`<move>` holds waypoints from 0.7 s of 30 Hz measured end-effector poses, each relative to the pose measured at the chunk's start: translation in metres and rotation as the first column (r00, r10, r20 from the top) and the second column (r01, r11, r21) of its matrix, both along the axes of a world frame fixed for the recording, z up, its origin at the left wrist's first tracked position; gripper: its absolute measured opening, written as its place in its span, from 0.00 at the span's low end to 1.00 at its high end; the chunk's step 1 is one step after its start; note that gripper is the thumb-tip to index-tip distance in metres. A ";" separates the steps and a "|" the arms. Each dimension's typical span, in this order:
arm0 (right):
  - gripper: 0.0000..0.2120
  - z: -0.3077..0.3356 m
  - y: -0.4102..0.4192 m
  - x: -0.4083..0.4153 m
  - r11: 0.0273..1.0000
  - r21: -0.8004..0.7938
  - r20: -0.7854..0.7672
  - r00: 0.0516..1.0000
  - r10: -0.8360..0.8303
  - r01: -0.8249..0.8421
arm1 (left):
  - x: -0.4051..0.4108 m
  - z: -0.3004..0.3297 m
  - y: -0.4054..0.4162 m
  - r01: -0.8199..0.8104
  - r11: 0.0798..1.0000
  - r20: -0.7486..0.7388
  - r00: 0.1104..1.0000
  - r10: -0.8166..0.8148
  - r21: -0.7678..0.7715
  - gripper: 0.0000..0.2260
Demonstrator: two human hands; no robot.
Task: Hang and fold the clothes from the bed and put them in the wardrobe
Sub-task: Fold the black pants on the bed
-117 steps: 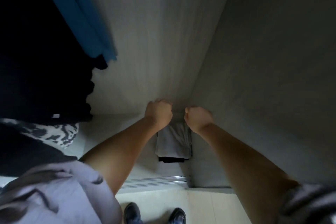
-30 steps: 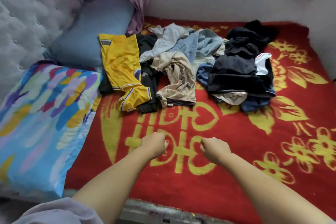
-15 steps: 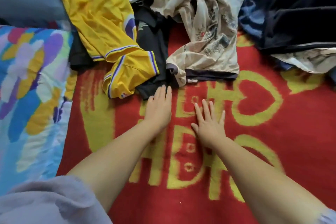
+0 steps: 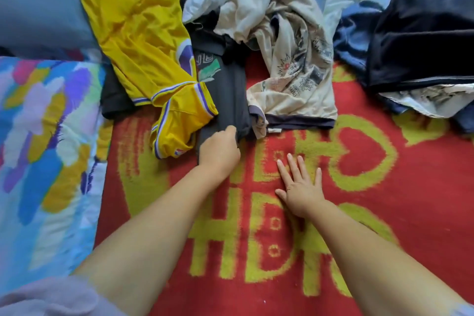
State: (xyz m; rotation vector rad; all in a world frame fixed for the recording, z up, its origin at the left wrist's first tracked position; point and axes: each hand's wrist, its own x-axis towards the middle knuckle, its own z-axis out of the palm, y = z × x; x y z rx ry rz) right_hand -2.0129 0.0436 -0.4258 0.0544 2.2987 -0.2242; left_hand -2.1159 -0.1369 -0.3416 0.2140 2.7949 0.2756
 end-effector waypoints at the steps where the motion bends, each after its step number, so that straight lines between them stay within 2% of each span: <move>1: 0.37 0.012 -0.002 -0.005 0.999 -0.008 0.037 0.999 -0.032 0.032 | 0.011 0.014 0.003 -0.025 0.998 -0.006 1.000 0.026 0.056 0.09; 3: 0.41 0.045 -0.009 -0.017 0.977 -0.087 0.021 0.981 -0.194 0.195 | 0.031 0.047 0.006 -0.079 0.984 0.009 0.997 0.079 0.158 0.13; 5: 0.45 0.090 -0.017 -0.028 0.926 -0.212 -0.145 0.927 -0.345 0.311 | 0.047 0.086 0.005 -0.120 0.964 0.040 0.993 0.113 0.236 0.16; 7: 0.47 0.140 -0.024 -0.035 0.918 -0.320 -0.325 0.883 -0.338 0.233 | 0.062 0.128 0.007 -0.120 0.948 0.030 0.993 0.116 0.296 0.16; 9: 0.46 0.189 -0.029 -0.040 0.922 -0.379 -0.439 0.863 -0.251 0.076 | 0.076 0.172 0.011 -0.060 0.923 -0.017 0.997 0.072 0.381 0.12; 11: 0.38 0.241 -0.032 -0.048 0.888 -0.459 -0.478 0.849 -0.226 -0.023 | 0.083 0.222 0.017 0.038 0.880 -0.084 0.996 0.002 0.473 0.07; 14: 0.16 0.325 -0.031 -0.060 0.806 -0.591 -0.506 0.800 -0.324 -0.047 | 0.078 0.296 0.019 0.184 0.825 -0.255 0.966 -0.049 0.535 0.09; 16: 0.10 0.379 -0.032 -0.064 0.760 -0.649 -0.506 0.769 -0.390 -0.042 | 0.075 0.343 0.013 0.184 0.719 -0.329 0.942 0.065 0.670 0.11; 19: 0.10 0.457 -0.030 -0.065 0.571 -0.820 -0.398 0.741 -0.540 -0.025 | 0.072 0.390 -0.005 0.169 0.458 -0.275 0.945 0.176 0.873 0.11; 20: 0.11 0.484 -0.026 -0.063 0.556 -0.830 -0.423 0.712 -0.561 -0.054 | 0.070 0.398 -0.014 0.157 0.413 -0.250 0.951 0.182 0.897 0.10; 21: 0.14 0.508 -0.021 -0.060 0.523 -0.849 -0.425 0.682 -0.595 -0.072 | 0.069 0.401 -0.022 0.123 0.412 -0.214 0.960 0.182 0.903 0.11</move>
